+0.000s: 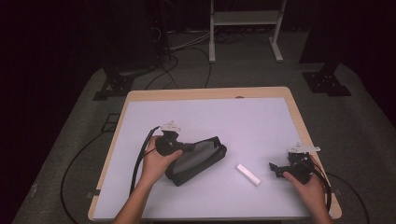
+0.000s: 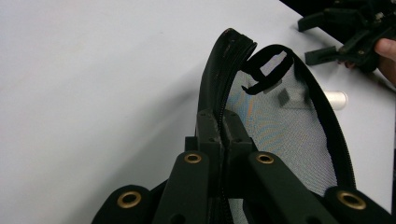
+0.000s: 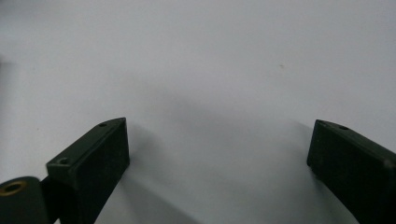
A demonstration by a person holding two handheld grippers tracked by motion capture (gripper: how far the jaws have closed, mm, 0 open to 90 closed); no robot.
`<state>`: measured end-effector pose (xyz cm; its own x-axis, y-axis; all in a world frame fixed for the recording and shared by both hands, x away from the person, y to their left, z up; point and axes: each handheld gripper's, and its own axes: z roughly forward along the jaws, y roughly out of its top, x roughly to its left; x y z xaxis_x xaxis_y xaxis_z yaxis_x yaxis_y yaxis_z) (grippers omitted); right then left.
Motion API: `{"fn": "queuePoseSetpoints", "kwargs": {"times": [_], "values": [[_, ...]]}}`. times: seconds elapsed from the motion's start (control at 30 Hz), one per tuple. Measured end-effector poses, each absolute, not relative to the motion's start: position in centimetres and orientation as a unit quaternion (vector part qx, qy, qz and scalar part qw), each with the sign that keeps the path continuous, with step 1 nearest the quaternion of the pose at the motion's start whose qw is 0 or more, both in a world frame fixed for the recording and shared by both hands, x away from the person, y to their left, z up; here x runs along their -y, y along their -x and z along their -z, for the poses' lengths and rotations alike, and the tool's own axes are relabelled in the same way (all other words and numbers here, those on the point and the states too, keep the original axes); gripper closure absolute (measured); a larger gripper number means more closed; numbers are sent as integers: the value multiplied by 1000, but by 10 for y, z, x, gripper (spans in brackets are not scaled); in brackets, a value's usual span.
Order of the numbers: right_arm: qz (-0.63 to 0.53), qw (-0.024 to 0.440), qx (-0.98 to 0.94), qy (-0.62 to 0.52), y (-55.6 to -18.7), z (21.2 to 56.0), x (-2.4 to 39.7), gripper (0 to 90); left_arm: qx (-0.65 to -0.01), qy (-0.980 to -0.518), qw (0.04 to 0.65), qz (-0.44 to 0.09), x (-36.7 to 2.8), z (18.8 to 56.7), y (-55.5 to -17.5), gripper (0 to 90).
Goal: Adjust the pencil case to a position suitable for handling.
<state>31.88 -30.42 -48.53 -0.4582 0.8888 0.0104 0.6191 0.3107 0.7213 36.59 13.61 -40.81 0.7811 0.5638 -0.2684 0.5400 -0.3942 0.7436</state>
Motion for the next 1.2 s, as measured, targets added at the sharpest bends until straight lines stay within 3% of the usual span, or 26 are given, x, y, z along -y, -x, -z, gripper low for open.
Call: {"fn": "queuePoseSetpoints", "kwargs": {"times": [0.9,1.2], "values": [[-337,200,-785,-480,-319,485,304,48,-312,-851,423,5,-115,422,-363,859],[-337,200,-785,-480,-319,485,304,48,-301,-853,427,4,-115,415,-361,696]]}}
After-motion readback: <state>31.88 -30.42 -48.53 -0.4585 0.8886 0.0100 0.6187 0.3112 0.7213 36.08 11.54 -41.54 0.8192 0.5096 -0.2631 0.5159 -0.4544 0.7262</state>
